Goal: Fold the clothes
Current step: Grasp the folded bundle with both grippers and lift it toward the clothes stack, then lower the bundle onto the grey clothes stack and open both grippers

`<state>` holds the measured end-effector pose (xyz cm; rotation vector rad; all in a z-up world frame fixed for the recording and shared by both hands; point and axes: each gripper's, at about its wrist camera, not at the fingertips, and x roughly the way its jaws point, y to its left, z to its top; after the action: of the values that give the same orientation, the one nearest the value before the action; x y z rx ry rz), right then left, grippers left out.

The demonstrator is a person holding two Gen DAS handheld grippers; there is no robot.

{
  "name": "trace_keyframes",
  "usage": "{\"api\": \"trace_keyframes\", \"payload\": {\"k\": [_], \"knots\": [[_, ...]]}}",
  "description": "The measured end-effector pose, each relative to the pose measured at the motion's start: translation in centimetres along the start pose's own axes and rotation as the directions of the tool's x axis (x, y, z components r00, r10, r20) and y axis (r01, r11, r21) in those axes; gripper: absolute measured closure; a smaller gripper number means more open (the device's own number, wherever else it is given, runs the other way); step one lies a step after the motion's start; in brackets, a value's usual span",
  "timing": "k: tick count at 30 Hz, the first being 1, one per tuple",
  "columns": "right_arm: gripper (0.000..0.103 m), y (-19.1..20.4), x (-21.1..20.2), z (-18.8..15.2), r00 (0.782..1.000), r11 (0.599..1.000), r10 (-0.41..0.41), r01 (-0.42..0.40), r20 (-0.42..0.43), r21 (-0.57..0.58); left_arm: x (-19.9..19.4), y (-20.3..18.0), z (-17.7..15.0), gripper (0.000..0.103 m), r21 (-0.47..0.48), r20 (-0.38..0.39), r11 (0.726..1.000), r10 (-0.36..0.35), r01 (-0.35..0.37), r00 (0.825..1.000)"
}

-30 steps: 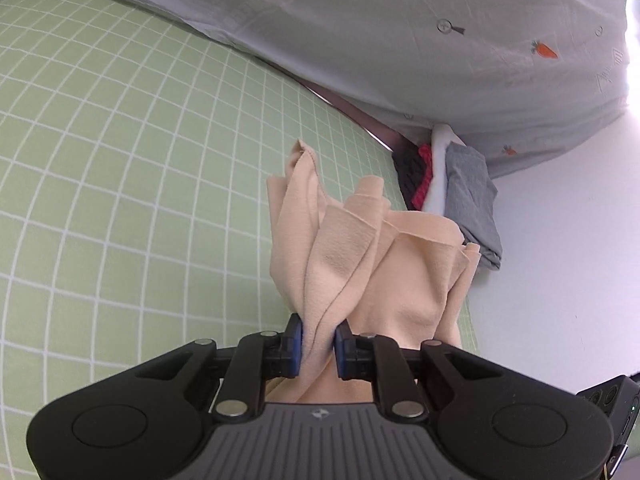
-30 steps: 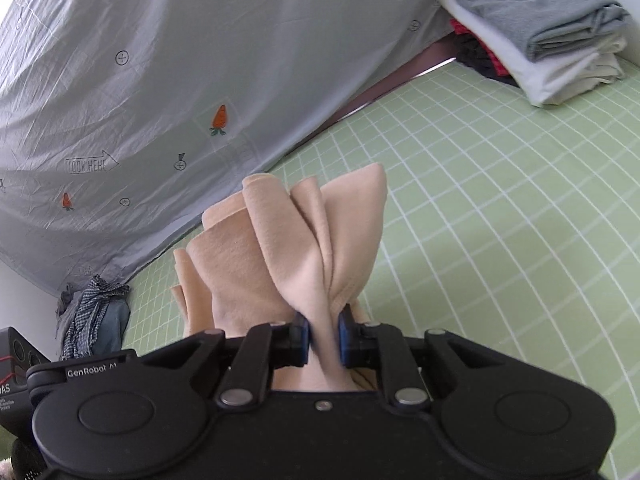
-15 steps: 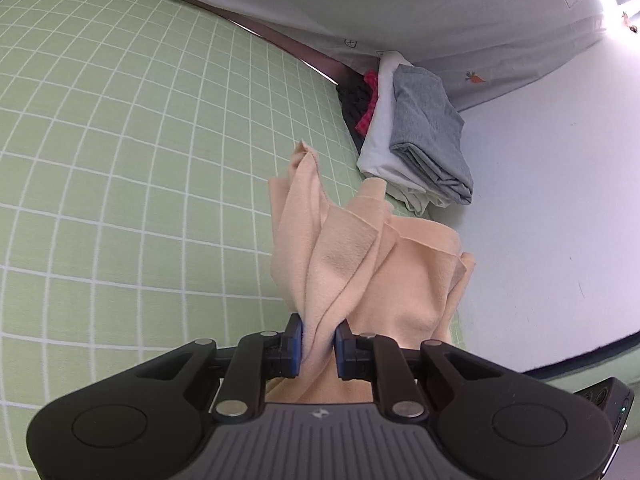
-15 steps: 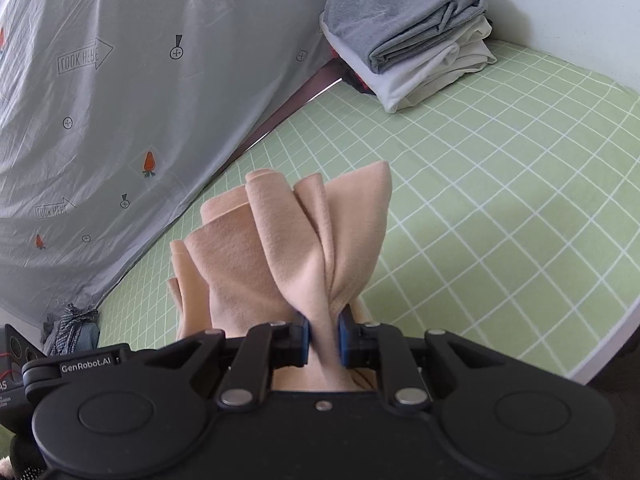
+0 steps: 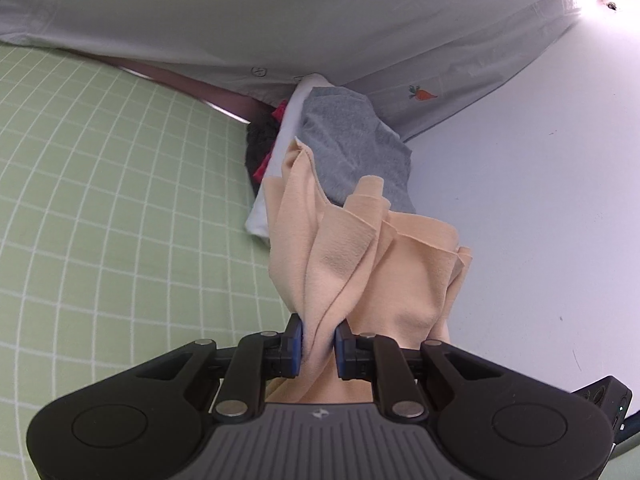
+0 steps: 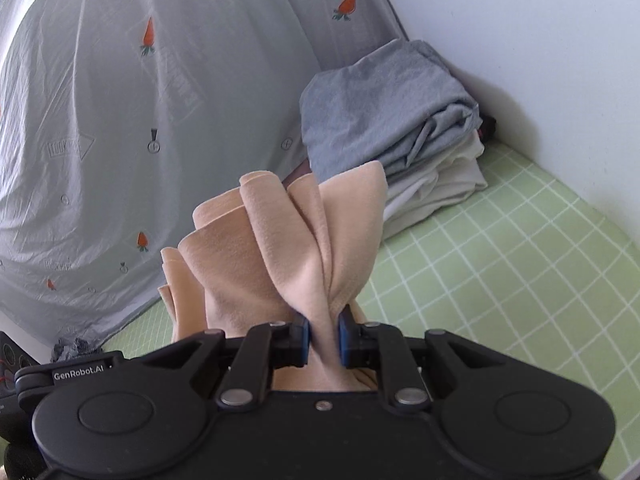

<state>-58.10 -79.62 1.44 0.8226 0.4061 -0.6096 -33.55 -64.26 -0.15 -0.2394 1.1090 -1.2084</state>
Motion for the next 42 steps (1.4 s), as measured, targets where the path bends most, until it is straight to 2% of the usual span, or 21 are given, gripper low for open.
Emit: {"api": "trace_keyframes", "payload": {"k": [6, 12, 15, 16, 18, 20, 21, 23, 26, 27, 29, 31, 33, 35, 39, 41, 42], "knots": [[0.088, -2.0, 3.3, 8.5, 0.995, 1.0, 0.018, -0.017, 0.101, -0.007, 5.6, -4.6, 7.6, 0.086, 0.077, 0.038, 0.995, -0.059, 0.056, 0.998], [0.088, -3.2, 8.1, 18.5, 0.971, 0.998, 0.059, -0.055, 0.231, -0.024, 11.7, -8.0, 17.8, 0.086, 0.149, 0.098, 0.98, -0.148, 0.133, 0.984], [0.085, -4.2, 11.8, 22.8, 0.96, 0.998, 0.058, -0.055, 0.273, -0.019, 15.6, -8.9, 21.4, 0.086, 0.231, 0.133, 0.968, -0.133, 0.1, 0.982], [0.082, -4.6, 13.4, 23.6, 0.962, 1.0, 0.028, -0.026, 0.272, -0.012, 17.2, -8.8, 22.4, 0.085, 0.248, 0.146, 0.966, -0.109, 0.07, 0.983], [0.079, -5.6, 16.6, 25.1, 0.963, 0.999, -0.031, 0.034, 0.268, -0.006, 20.8, -7.3, 23.2, 0.085, 0.223, 0.147, 0.974, -0.006, -0.027, 0.989], [0.075, -6.6, 20.0, 25.0, 0.968, 0.992, -0.114, 0.123, 0.225, -0.027, 23.5, -5.3, 23.6, 0.084, 0.187, 0.122, 0.979, 0.058, -0.08, 0.991], [0.067, -7.0, 21.3, 24.7, 0.968, 0.988, -0.143, 0.152, 0.205, -0.028, 24.1, -4.5, 23.5, 0.083, 0.179, 0.116, 0.981, 0.052, -0.072, 0.992], [0.052, -7.6, 22.5, 23.9, 0.966, 0.985, -0.161, 0.17, 0.205, -0.026, 24.2, -3.3, 23.5, 0.074, 0.17, 0.124, 0.984, 0.03, -0.051, 0.992], [0.049, -7.8, 22.8, 23.4, 0.964, 0.984, -0.155, 0.169, 0.217, -0.047, 23.5, -2.5, 23.1, 0.063, 0.154, 0.132, 0.987, 0.025, -0.045, 0.991], [0.046, -7.8, 22.7, 23.4, 0.963, 0.984, -0.155, 0.171, 0.218, -0.057, 23.2, -2.8, 22.9, 0.062, 0.165, 0.137, 0.984, 0.039, -0.061, 0.99], [0.042, -7.6, 22.4, 23.5, 0.963, 0.981, -0.163, 0.181, 0.216, -0.068, 22.4, -3.2, 22.4, 0.052, 0.191, 0.148, 0.977, 0.069, -0.097, 0.987], [0.035, -7.0, 21.6, 23.6, 0.957, 0.973, -0.199, 0.218, 0.213, -0.071, 21.5, -4.3, 22.5, 0.049, 0.228, 0.164, 0.964, 0.097, -0.134, 0.982], [0.032, -6.2, 20.0, 23.1, 0.948, 0.964, -0.22, 0.247, 0.23, -0.096, 19.6, -5.0, 21.6, 0.037, 0.263, 0.187, 0.952, 0.109, -0.156, 0.976], [0.027, -5.4, 17.9, 22.1, 0.942, 0.957, -0.222, 0.259, 0.25, -0.13, 17.3, -5.7, 20.0, 0.02, 0.287, 0.22, 0.94, 0.122, -0.184, 0.968], [0.012, -3.5, 12.6, 18.3, 0.928, 0.934, -0.25, 0.306, 0.275, -0.186, 12.0, -6.6, 15.5, 0.011, 0.292, 0.265, 0.928, 0.156, -0.233, 0.952], [0.007, -2.6, 10.2, 16.1, 0.924, 0.921, -0.269, 0.329, 0.274, -0.208, 9.1, -7.0, 12.7, 0.0, 0.305, 0.277, 0.919, 0.163, -0.248, 0.947], [0.006, -2.2, 9.0, 14.9, 0.922, 0.917, -0.276, 0.337, 0.273, -0.213, 7.8, -7.2, 11.3, 0.0, 0.312, 0.283, 0.914, 0.17, -0.258, 0.944]]}}
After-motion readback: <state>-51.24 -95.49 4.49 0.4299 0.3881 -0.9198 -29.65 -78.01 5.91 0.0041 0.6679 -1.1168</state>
